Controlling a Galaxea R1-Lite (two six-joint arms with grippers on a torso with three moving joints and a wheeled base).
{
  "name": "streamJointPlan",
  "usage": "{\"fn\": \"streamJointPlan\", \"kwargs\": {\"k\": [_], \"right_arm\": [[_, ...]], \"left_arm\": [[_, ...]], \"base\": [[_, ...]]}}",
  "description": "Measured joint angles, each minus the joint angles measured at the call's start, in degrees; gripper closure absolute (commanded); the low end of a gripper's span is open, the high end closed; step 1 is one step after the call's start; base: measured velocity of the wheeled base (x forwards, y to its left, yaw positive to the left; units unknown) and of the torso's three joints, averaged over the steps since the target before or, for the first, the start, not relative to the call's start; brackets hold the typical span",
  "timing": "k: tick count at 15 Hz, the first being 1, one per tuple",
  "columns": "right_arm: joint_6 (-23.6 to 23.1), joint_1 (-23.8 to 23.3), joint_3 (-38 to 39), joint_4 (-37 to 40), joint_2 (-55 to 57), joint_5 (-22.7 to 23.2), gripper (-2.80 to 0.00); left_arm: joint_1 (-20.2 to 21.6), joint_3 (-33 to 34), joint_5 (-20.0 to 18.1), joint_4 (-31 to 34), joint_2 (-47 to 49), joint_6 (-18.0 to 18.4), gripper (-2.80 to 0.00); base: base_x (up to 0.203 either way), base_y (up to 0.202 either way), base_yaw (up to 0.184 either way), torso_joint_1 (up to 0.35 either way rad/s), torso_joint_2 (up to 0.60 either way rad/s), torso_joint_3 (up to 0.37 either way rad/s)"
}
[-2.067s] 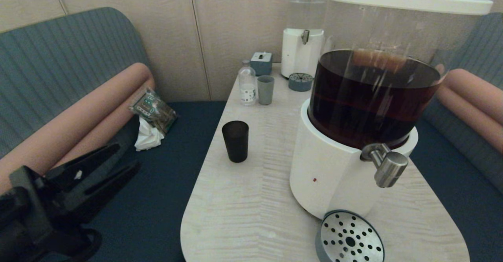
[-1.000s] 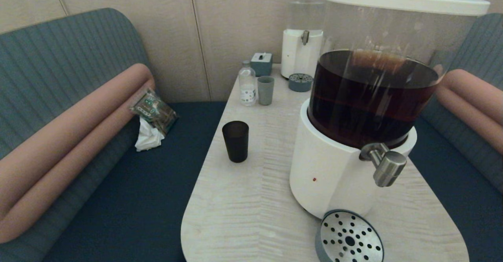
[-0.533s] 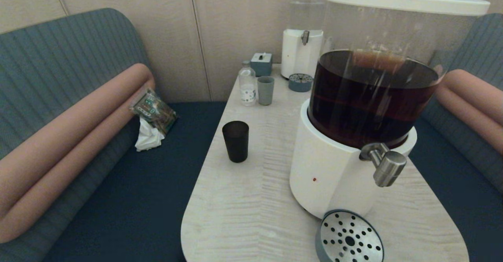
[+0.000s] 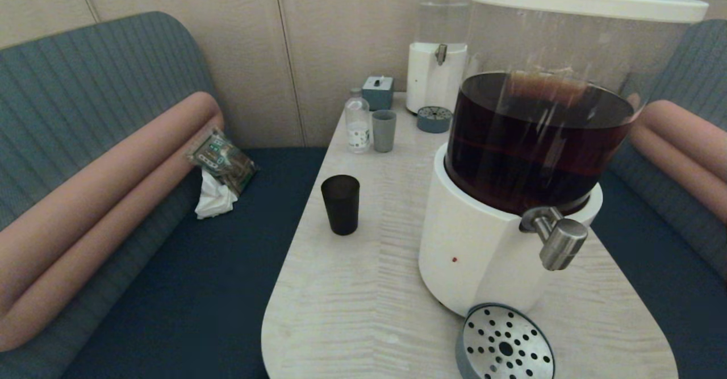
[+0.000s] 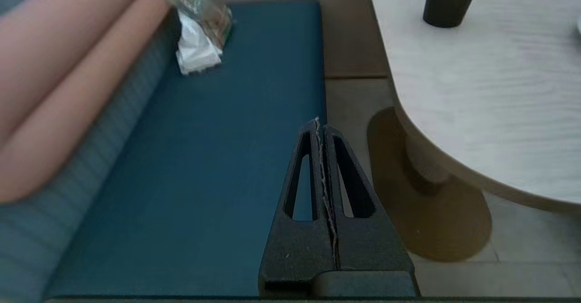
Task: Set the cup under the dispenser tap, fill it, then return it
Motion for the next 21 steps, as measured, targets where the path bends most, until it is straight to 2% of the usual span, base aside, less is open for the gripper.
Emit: {"fn": "streamJointPlan", "kwargs": {"k": [21], "right_arm": [[0.09, 0.0, 0.0, 0.22, 0.0, -0.17, 0.0]], "left_arm": [[0.0, 0.02, -0.09, 0.05, 0.0, -0.37, 0.0]], "base": [[0.0, 0.0, 0.0, 0.0, 0.0, 0.0]]}}
